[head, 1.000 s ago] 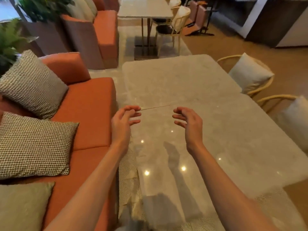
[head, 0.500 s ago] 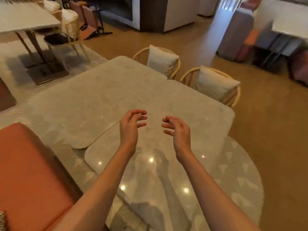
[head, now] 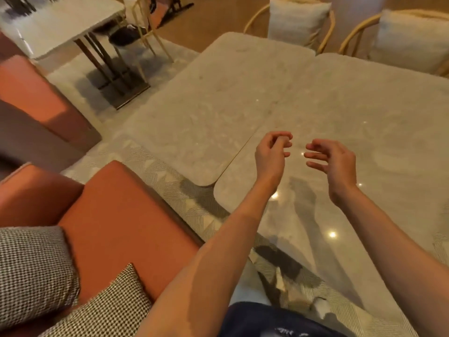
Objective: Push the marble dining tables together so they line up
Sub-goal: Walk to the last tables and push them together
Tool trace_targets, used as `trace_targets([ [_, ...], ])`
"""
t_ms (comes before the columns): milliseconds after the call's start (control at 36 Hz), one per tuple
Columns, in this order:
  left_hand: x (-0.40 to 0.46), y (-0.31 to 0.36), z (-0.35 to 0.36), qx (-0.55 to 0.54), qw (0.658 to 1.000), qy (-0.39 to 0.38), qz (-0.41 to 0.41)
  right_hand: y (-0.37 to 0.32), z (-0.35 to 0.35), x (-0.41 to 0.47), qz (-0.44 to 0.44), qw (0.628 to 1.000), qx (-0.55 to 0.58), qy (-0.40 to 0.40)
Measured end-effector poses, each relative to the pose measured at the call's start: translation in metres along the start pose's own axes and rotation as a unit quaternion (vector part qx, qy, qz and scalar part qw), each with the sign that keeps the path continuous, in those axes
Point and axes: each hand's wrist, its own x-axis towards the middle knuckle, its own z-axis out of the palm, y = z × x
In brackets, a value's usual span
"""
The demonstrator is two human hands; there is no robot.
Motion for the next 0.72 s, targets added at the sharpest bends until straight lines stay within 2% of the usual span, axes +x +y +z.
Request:
trace_targets([
  [194, 0.094, -0.007, -0.076, 0.008, 0.998, -0.058, -0.025, 0.02, 0.101, 0.032, 0.012, 0.998, -0.003, 0.065],
  [333, 0.128, 0.001, -0.111, 0.023, 0.994, -0.09, -0.054, 0.022, 0.149, 0.023, 0.036, 0.994, -0.005, 0.103],
  [611, 0.131, -0.037, -0.139, 0.093, 0.97, -0.174, -0.142, 0.049, 0.157, -0.003, 0.085, 0.98, 0.016, 0.177],
  [722, 0.105, -0.066, -0.139, 0.106, 0.932, -0.224, -0.266, 0.077, 0.145, -0.018, 0.153, 0.964, 0.09, 0.198],
])
